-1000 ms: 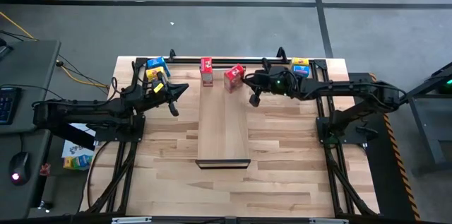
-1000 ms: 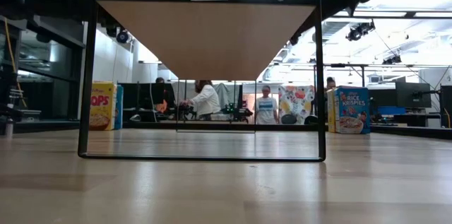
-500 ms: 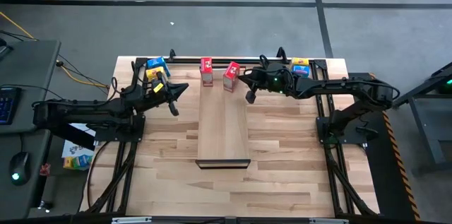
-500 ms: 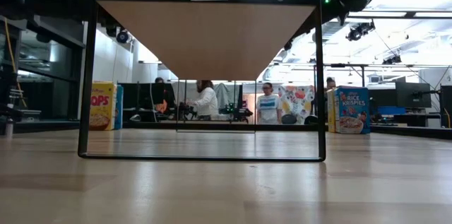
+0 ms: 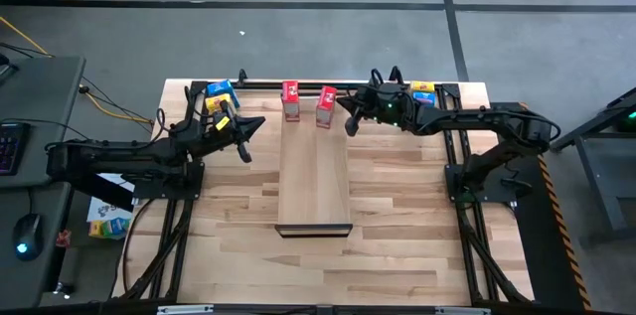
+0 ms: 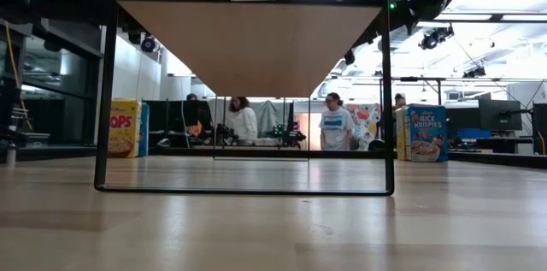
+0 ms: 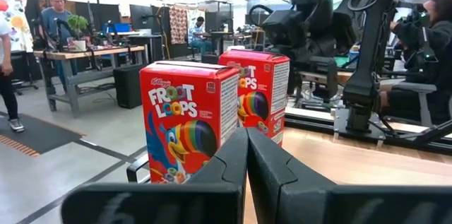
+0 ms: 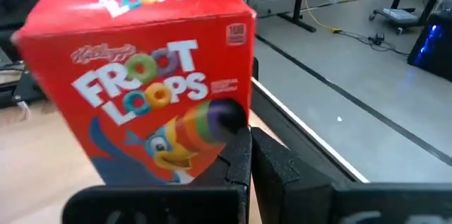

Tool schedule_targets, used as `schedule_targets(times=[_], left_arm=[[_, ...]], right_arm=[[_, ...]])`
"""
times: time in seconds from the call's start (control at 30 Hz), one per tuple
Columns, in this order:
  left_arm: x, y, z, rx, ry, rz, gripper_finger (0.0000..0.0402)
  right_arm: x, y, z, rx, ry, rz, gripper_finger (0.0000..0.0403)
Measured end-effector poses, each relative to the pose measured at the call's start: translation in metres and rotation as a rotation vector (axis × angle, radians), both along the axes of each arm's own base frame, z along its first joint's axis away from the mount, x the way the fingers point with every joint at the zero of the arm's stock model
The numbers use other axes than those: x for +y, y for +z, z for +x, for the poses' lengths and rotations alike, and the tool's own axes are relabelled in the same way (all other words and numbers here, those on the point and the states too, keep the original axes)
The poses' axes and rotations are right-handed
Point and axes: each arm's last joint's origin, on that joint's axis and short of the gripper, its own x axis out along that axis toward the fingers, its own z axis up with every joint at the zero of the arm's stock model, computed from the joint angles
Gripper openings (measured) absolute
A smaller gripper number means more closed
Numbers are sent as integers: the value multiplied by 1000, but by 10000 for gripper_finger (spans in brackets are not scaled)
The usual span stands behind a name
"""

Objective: Stack cereal on shelf
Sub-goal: Put the red cereal box and aligned with the red cereal box on the shelf

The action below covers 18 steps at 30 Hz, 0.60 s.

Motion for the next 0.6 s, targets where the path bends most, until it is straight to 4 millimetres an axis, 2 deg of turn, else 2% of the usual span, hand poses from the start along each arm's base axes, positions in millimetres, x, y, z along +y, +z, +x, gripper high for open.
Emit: schedule_targets(times=[0.37,0.6], left_arm=[[0,0,0,1,4,0,0],[0,0,0,3,3,-1,0]], right_arm=[[-2,2,1,-102,-42,130,0],[-1,-8,-2,-30,-85,237,0]])
